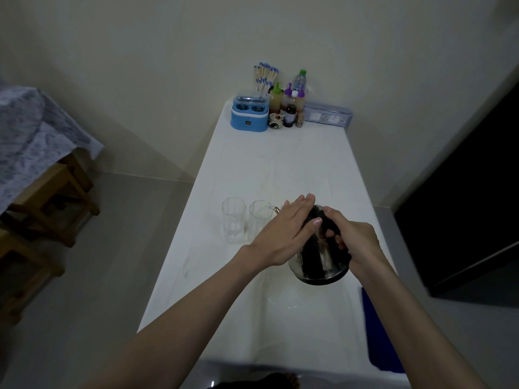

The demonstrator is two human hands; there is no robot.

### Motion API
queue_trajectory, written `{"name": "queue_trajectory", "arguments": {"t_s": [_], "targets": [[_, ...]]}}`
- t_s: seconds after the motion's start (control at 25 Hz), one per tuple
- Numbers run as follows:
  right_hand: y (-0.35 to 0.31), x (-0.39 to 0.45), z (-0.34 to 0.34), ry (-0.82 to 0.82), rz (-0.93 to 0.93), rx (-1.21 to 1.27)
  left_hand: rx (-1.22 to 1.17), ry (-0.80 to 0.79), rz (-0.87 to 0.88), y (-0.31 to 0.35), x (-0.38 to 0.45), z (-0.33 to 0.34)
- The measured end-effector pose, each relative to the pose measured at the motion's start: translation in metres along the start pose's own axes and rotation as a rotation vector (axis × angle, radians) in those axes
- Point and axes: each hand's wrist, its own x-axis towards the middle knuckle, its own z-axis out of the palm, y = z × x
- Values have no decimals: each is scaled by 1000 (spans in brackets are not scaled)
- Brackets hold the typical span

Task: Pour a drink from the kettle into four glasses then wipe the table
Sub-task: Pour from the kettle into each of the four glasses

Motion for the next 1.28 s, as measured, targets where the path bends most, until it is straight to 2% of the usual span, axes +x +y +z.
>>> {"name": "queue_trajectory", "arguments": {"t_s": [0.24,0.48,0.84,1.28], "targets": [[18,-2,-3,-35,95,202,120,-31,83,3,2,0],[23,-2,-13,-35,74,309,206,-14,151,13,12,8],[10,22,-44,34,17,97,84,-28,73,28,31,30],[-2,42,-64,-21,-70,-122,-73,-1,-36,39,31,43]]}}
